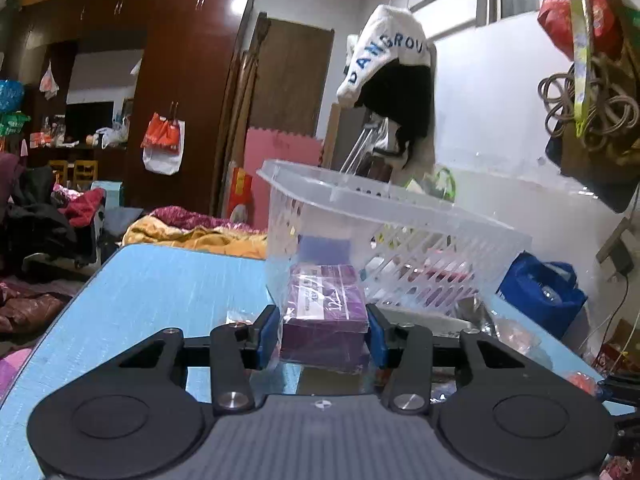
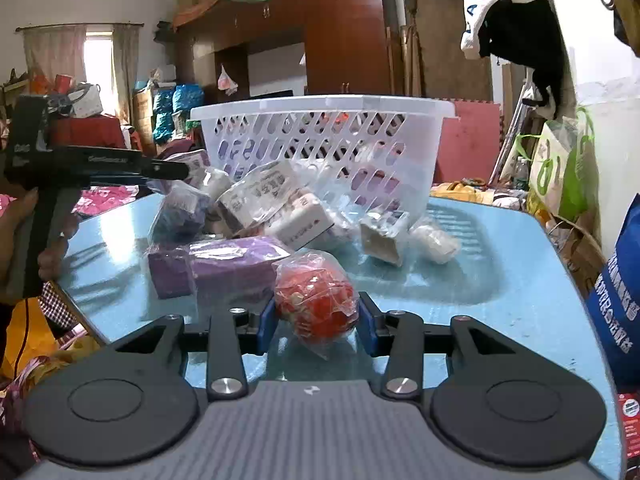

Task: Organize objects
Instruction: 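Grasp a purple box with the left tool while the right tool grasps the red round packet, then carry both items into the white basket and release them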

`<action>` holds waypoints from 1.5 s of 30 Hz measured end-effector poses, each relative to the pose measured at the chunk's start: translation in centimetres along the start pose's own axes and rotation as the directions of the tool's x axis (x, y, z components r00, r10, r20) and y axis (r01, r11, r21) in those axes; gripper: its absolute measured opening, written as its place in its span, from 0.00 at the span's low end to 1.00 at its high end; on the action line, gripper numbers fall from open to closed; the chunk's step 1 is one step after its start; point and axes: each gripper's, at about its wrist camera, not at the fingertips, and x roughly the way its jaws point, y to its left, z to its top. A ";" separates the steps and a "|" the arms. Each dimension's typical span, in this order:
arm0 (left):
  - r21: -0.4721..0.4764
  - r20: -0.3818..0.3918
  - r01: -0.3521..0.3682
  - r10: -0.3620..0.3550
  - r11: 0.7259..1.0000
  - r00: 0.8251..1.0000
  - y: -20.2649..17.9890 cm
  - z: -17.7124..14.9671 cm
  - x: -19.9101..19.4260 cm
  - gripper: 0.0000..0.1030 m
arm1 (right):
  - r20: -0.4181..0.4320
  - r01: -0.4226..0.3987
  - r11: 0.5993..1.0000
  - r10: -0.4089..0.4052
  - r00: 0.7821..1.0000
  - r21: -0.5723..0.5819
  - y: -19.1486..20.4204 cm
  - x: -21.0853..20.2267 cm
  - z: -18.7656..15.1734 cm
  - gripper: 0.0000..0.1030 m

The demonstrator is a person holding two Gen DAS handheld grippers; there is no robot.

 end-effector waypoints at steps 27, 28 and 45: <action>0.053 0.172 0.142 -0.149 0.988 0.974 -5.2 7.0 -4.3 0.48 | 0.193 -0.007 0.998 0.019 0.981 -0.063 0.6 -1.8 11.5 0.44; 0.056 0.179 0.132 -0.140 0.990 0.974 -5.5 7.9 -3.6 0.48 | 0.196 0.007 0.997 0.009 0.981 -0.078 0.8 -1.2 13.0 0.44; 0.051 -0.034 -0.021 0.023 0.998 0.999 -7.2 12.3 7.6 0.78 | 0.034 0.138 0.981 -0.134 0.990 -0.139 0.5 9.4 17.4 0.91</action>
